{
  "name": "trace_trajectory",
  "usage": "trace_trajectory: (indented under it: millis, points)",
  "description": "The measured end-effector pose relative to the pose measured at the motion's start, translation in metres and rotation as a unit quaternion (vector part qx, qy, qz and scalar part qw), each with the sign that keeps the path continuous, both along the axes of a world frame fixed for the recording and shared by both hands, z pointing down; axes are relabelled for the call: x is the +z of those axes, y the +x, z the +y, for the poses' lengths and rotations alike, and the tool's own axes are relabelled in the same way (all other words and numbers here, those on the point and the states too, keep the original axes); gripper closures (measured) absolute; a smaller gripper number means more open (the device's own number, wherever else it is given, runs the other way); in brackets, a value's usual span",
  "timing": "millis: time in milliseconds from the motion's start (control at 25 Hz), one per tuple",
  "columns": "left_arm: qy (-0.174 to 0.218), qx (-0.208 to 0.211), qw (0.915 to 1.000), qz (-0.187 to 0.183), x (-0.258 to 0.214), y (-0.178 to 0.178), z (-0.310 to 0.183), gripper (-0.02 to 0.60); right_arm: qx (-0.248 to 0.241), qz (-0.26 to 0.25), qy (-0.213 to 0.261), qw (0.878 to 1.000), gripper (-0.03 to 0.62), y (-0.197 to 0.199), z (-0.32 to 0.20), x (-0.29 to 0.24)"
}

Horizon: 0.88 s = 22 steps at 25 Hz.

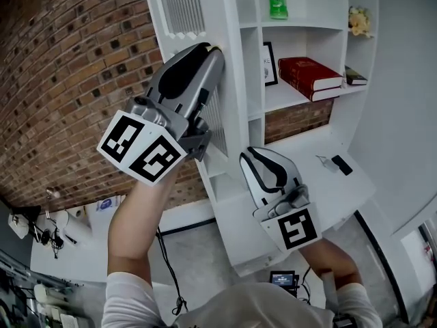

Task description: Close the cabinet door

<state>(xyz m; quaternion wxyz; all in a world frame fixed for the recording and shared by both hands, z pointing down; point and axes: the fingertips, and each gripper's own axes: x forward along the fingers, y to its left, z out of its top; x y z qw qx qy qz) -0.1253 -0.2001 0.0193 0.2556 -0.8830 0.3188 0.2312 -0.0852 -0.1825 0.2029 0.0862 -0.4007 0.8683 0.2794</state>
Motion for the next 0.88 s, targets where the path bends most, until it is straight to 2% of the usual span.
trace_trajectory:
  millis: [320,880]
  points:
    - [-0.005,-0.022,0.9997,0.001,0.0,0.025,-0.018,0.505,-0.009,-0.004,-0.01,1.0,0.528,0.029,-0.023,0.002]
    - [-0.008,-0.088,0.996,-0.001,-0.001,0.069,-0.064,0.505,-0.025,-0.01,-0.052,0.998,0.528,0.087,-0.076,0.02]
